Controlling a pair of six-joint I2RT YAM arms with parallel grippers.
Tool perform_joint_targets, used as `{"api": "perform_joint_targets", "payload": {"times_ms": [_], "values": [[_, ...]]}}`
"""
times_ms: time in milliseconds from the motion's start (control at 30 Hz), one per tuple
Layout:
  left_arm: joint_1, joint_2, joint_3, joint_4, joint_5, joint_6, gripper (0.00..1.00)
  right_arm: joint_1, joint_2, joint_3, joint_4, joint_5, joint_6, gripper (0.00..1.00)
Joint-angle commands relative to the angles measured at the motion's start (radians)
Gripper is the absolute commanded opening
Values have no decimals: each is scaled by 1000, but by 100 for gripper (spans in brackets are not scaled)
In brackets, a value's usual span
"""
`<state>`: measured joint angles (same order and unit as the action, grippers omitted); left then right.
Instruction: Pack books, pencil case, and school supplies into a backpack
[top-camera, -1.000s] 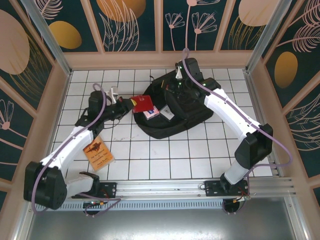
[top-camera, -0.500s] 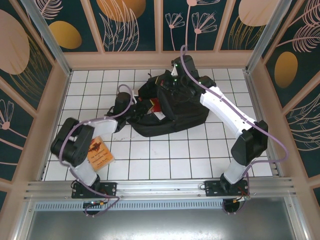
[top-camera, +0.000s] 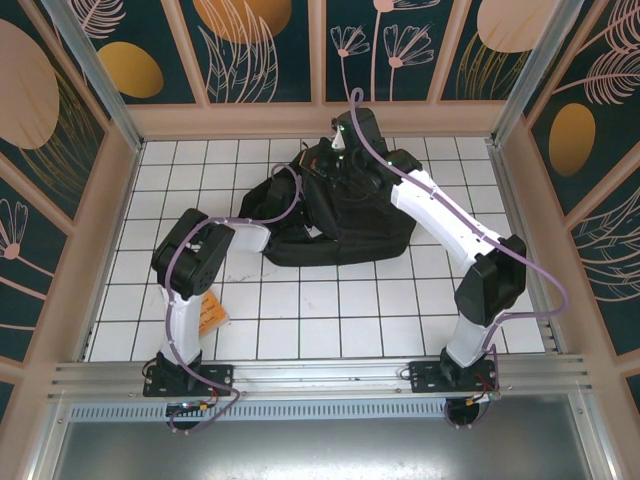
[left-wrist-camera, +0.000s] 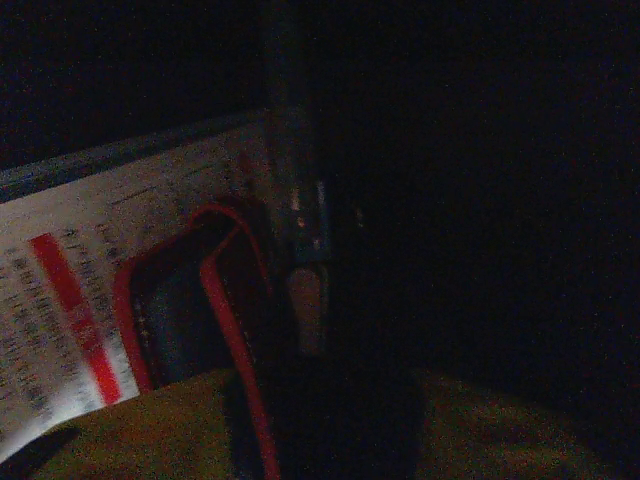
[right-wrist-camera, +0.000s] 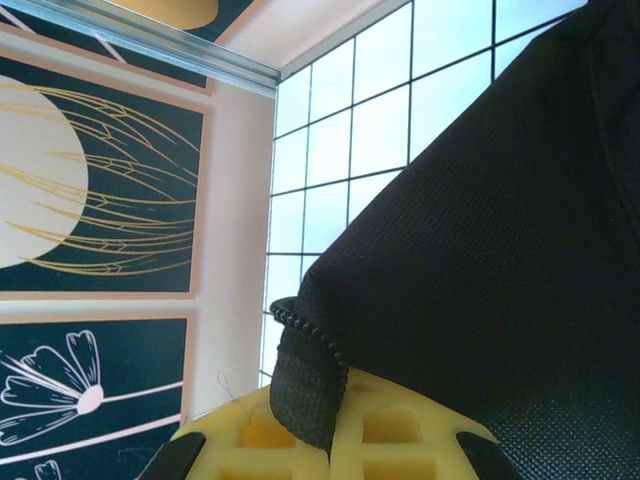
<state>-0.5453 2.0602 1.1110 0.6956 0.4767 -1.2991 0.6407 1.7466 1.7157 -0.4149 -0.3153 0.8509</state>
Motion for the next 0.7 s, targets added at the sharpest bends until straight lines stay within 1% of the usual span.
{"api": "perform_joint_targets", "payload": {"times_ms": [0,100,167,267,533,600,667], "values": [[-2,-84,37,-147,-38,101,51,0,-18,44,57,-4,-13,0],[1,-149,58,-329,-112,201,52,-3,-24,42,48,17,-30,0],[12,-196,38,-393,-141,229,52,-3,-31,34,45,33,-49,0],[38,-275,0,-434,-153,255,52,-14,-45,6,42,49,-61,0],[81,-470,28,-672,-171,393,53,-46,-86,-89,61,63,-78,0],[87,-515,12,-695,-166,408,55,-50,-90,-107,71,52,-81,0],[91,-525,16,-727,-134,417,57,-53,-90,-119,78,45,-81,0]]}}
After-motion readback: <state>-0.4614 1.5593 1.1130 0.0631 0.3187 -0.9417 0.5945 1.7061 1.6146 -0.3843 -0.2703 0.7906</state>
